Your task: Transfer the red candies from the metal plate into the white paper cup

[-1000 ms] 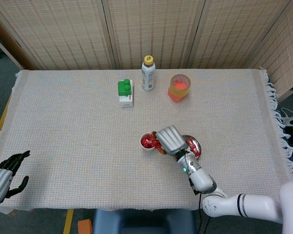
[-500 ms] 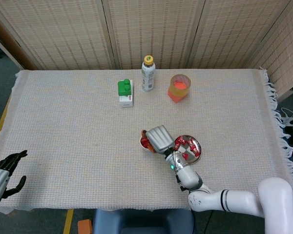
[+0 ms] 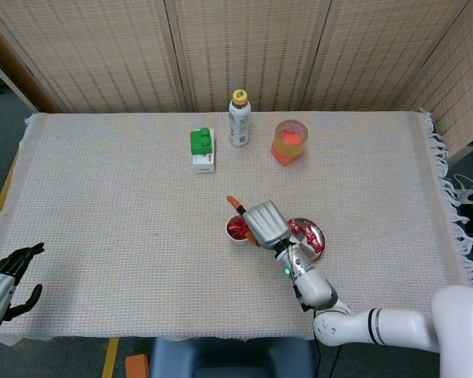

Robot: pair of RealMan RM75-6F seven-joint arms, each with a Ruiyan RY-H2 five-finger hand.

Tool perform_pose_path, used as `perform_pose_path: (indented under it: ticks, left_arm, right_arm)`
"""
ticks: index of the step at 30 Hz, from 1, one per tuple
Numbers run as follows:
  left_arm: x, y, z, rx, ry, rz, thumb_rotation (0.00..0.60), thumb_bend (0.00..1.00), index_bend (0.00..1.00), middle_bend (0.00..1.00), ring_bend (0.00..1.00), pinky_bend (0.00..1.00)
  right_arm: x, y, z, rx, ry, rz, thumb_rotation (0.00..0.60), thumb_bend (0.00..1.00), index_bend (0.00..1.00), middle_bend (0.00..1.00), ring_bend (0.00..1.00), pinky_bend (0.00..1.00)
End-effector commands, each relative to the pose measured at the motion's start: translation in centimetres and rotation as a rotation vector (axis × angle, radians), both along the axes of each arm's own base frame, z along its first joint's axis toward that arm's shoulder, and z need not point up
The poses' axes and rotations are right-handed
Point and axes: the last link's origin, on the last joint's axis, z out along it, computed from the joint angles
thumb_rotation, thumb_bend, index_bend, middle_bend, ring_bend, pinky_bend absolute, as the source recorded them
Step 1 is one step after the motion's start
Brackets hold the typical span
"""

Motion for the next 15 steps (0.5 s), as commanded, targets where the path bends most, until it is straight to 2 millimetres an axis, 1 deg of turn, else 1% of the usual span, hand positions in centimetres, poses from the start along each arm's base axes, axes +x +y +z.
perform_pose_path:
  ticks: [1,2,4,6,9,10,11,12,13,15]
  left_arm:
    - [0.0,0.0,-0.1,0.0,0.003,0.001,0.6,0.47,0.0,0.15,0.13,0.27]
    - [0.0,0.0,-0.1,-0.002,0.005,0.002,0.6,0.47,0.0,0.15,0.13,0.27]
    - [0.1,0.1,-0.3,-0.003,0.01,0.003,0.6,0.47,0.0,0.15,0.13,0.27]
    - [0.1,0.0,-0.3,-0.001,0.014,0.001,0.6,0.47,0.0,0.15,0.13,0.27]
    - [0.1,0.0,-0.3,0.005,0.018,0.001,0.6,0.47,0.0,0.15,0.13,0.27]
    - [0.1,0.0,-0.3,0.009,0.017,0.001,0.6,0.47,0.0,0.15,0.13,0.27]
    - [0.1,0.0,-0.3,0.013,0.017,0.0,0.6,0.47,0.0,0.15,0.13,0.27]
    - [0.1,0.1,-0.3,0.018,0.016,-0.001,0.6,0.47,0.0,0.14,0.13,0.27]
    - [0.1,0.2,-0.2,0.027,0.015,-0.003,0.6,0.47,0.0,0.12,0.13,0.27]
    - [0.1,0.4,-0.2,0.037,0.011,-0.003,0.6,0.47,0.0,0.08,0.11,0.27]
  right_arm:
    - [-1.3,0.9,2.1,-0.018,-0.06,-0.008,0.6,0.24,0.0,0.5,0.64,0.98]
    - [-1.6,1.1,2.6,-0.021,-0.077,-0.009,0.6,0.22,0.0,0.42,0.58,0.94]
    - [-2.6,1.6,3.9,-0.039,-0.109,-0.007,0.6,0.21,0.0,0.32,0.46,0.84]
    - [-4.1,2.4,5.0,-0.066,-0.121,-0.01,0.6,0.21,0.0,0.23,0.33,0.69]
    - [-8.3,4.9,6.9,-0.122,-0.076,-0.037,0.6,0.21,0.0,0.15,0.22,0.53]
    - [-10.2,6.3,7.7,-0.152,-0.034,-0.052,0.6,0.21,0.0,0.12,0.18,0.47]
    - [-11.7,7.5,8.2,-0.177,-0.004,-0.064,0.6,0.21,0.0,0.1,0.16,0.41]
    - [-13.1,8.7,8.6,-0.203,0.02,-0.079,0.6,0.21,0.0,0.09,0.14,0.37]
    - [-14.8,10.3,9.2,-0.24,0.04,-0.104,0.6,0.21,0.0,0.08,0.12,0.32]
    - [-17.7,12.8,9.9,-0.3,0.065,-0.157,0.6,0.21,0.0,0.04,0.07,0.21]
